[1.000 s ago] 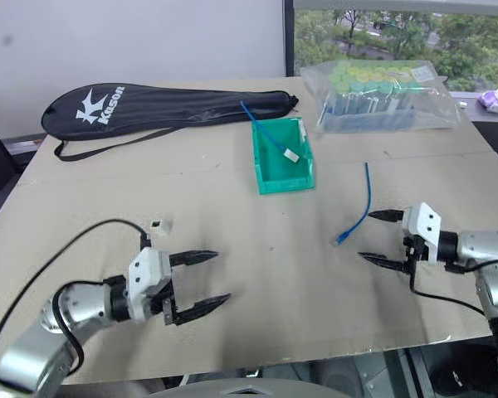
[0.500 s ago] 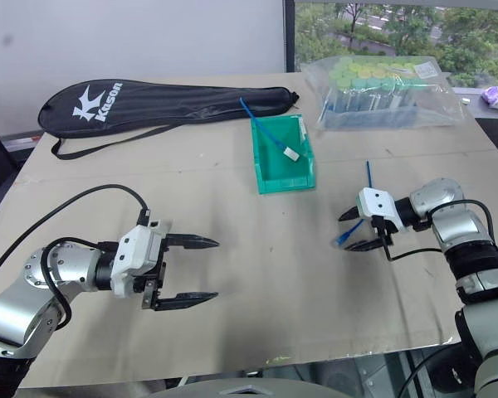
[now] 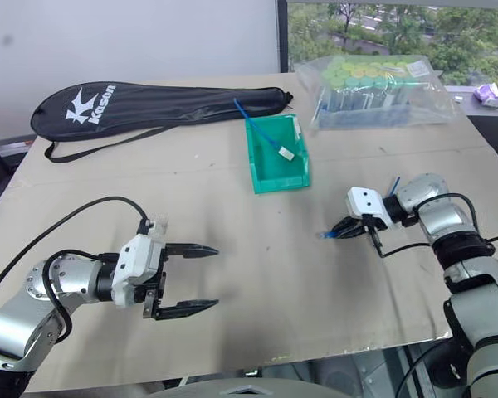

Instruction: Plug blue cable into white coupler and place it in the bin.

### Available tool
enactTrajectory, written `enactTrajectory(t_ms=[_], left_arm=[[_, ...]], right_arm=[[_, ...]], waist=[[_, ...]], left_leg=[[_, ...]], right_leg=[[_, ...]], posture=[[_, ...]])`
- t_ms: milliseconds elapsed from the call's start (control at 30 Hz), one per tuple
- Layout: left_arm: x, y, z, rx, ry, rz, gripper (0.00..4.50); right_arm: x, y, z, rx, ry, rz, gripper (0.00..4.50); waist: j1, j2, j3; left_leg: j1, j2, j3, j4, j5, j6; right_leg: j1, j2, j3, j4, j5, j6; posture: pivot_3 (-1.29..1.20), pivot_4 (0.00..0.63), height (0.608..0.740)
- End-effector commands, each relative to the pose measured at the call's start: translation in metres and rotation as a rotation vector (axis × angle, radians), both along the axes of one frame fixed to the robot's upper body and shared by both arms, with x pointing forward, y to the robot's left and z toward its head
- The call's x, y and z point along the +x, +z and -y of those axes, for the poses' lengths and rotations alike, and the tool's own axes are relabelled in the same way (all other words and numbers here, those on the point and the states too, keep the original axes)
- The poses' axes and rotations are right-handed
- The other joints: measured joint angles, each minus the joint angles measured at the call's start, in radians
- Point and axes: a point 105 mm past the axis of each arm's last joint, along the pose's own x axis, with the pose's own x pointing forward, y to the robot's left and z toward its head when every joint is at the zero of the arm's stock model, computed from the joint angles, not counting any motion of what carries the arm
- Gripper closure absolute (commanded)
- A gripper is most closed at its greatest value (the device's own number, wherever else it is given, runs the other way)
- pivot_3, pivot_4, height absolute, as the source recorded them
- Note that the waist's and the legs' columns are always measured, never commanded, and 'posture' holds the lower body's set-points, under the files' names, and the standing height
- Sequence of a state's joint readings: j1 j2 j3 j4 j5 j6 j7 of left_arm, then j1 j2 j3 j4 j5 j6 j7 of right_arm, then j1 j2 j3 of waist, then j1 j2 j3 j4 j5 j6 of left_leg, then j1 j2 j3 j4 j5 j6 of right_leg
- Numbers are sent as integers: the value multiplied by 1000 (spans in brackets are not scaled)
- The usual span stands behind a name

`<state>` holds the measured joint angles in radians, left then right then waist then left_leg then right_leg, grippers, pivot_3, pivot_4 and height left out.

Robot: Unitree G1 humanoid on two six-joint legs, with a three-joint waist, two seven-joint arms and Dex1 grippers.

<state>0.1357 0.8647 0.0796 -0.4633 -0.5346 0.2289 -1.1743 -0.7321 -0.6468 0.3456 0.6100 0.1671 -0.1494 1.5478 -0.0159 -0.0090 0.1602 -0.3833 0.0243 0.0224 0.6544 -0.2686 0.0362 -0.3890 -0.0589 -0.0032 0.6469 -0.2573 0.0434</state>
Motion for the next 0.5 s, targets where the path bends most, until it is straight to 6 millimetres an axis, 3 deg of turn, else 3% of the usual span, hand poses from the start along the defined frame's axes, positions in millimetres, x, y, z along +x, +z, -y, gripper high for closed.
enactTrajectory(t_ms=[33, 233, 400, 500], left_arm=[[8, 11, -5, -32, 52, 65, 0], [18, 16, -13, -29, 95, 86, 0], [19, 17, -18, -1, 103, 78, 0], [25, 15, -20, 15, 152, 66, 0]], right_arm=[[7, 16, -33, 79, 3, 76, 4418], [16, 6, -89, 71, -25, 154, 4418], [20, 2, -110, 40, -32, 171, 4418], [16, 11, -105, 71, -28, 141, 3433]], waist=[[-2, 0, 0], [2, 0, 0], [1, 0, 0], [3, 0, 0]], left_leg=[[0, 0, 0, 0, 0, 0], [-3, -1, 0, 0, 1, -1], [-2, -1, 0, 0, 1, -2], [-2, -2, 0, 0, 2, -3]], right_leg=[[0, -1, 0, 1, 0, 0], [-7, -1, -1, 7, 0, 0], [-7, -1, -1, 10, 0, 0], [-7, -1, -1, 10, 0, 0]], posture=[[0, 150, 740], [0, 150, 740], [0, 150, 740], [0, 150, 740]])
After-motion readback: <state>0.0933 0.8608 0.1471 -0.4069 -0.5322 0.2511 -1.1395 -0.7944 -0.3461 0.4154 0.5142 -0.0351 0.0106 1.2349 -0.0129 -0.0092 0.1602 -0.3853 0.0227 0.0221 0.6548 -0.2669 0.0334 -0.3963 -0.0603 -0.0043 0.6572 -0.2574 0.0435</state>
